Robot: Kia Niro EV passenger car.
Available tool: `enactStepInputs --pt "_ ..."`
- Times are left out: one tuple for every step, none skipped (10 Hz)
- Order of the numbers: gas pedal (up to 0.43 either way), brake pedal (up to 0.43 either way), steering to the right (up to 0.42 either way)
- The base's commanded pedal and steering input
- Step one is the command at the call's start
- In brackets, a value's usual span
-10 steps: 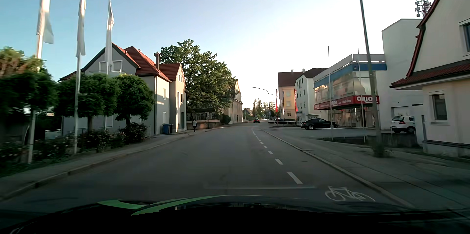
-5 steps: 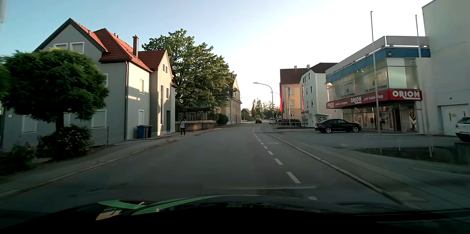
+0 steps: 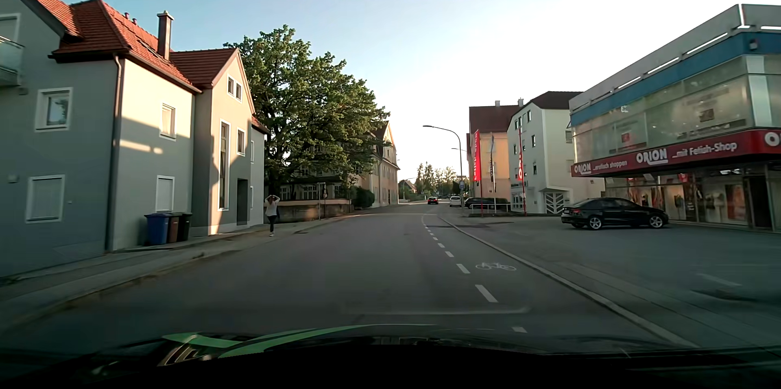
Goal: Follow the waypoints while adhering to traffic rules and regulations
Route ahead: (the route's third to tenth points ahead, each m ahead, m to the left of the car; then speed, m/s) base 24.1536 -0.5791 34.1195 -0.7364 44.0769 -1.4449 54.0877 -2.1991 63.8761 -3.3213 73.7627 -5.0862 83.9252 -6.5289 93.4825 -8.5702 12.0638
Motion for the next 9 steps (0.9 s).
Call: enactStepInputs --pt "0.110 0.000 0.005" --pt "0.110 0.000 0.005" --pt "0.110 0.000 0.005" --pt "0.110 0.000 0.005" --pt "0.110 0.000 0.005" --pt "0.110 0.000 0.006" --pt "0.110 0.000 0.010" --pt "0.110 0.000 0.012" --pt "0.110 0.000 0.012"
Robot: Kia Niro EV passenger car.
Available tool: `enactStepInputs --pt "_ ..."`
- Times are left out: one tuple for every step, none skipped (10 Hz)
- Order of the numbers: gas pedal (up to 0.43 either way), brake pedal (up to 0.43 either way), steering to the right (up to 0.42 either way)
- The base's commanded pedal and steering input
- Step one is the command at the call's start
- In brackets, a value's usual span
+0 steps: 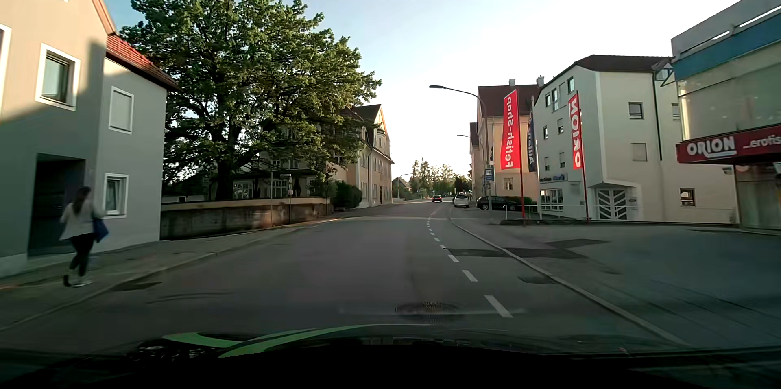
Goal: Follow the waypoints while adhering to traffic rules and regulations
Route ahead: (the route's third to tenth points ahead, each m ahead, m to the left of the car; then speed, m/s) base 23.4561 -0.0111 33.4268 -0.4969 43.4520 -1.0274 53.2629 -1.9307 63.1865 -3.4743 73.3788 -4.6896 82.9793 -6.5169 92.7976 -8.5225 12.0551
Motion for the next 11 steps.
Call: enactStepInputs --pt "0.110 0.000 0.012" --pt "0.110 0.000 0.012" --pt "0.110 0.000 0.012" --pt "0.110 0.000 0.013" --pt "0.110 0.000 0.014" --pt "0.110 0.000 0.014" --pt "0.110 0.000 0.015" --pt "0.110 0.000 0.015" --pt "0.110 0.000 0.015" --pt "0.118 0.000 0.017" --pt "0.118 0.000 0.025"
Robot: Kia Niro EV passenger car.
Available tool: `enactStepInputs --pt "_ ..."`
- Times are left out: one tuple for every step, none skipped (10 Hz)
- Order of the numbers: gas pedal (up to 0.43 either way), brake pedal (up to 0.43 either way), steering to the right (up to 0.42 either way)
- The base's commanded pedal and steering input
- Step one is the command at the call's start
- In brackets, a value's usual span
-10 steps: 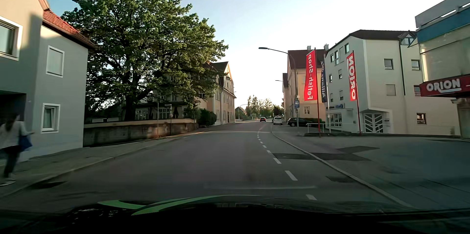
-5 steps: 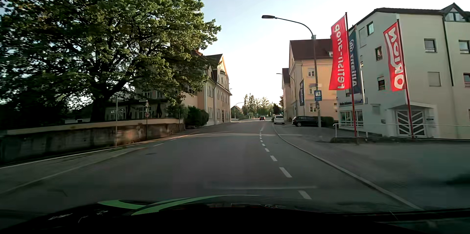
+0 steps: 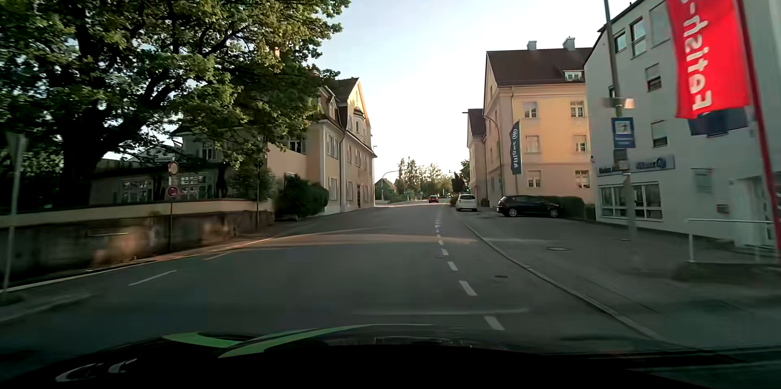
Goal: Follow the waypoints while adhering to traffic rules and regulations
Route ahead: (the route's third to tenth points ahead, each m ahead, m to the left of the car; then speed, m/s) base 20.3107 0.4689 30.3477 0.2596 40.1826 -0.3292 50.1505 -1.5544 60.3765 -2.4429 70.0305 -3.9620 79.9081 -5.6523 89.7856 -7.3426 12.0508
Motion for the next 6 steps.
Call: enactStepInputs --pt "0.118 0.000 0.030" --pt "0.118 0.000 0.029" --pt "0.118 0.000 0.025" --pt "0.118 0.000 0.022" --pt "0.118 0.000 0.020" --pt "0.118 0.000 0.020"
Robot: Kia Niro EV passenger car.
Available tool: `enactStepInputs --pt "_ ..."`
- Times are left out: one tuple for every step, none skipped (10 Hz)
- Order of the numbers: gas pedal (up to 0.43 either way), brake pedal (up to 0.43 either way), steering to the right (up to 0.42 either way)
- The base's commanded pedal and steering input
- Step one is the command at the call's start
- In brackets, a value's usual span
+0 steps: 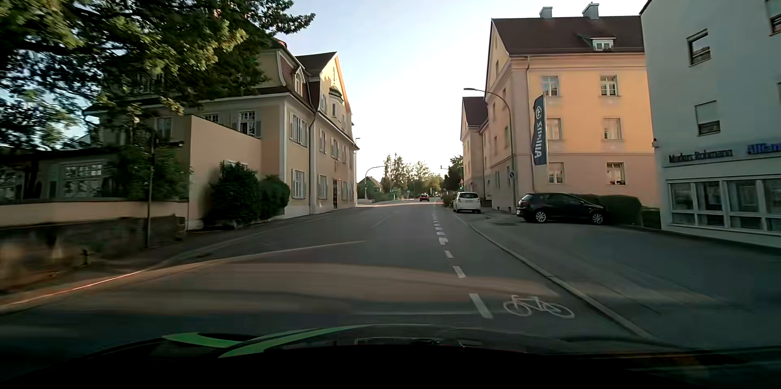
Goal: Follow the waypoints while adhering to traffic rules and regulations
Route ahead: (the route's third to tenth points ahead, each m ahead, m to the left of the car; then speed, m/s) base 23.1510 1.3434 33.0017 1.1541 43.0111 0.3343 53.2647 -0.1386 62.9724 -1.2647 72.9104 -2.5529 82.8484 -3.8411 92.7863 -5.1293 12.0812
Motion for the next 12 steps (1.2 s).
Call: enactStepInputs --pt "0.118 0.000 0.020" --pt "0.118 0.000 0.018" --pt "0.118 0.000 0.015" --pt "0.118 0.000 0.014" --pt "0.118 0.000 0.013" --pt "0.118 0.000 0.014" --pt "0.118 0.000 0.014" --pt "0.118 0.000 0.013" --pt "0.118 0.000 0.013" --pt "0.118 0.000 0.013" --pt "0.110 0.000 0.013" --pt "0.110 0.000 0.014"
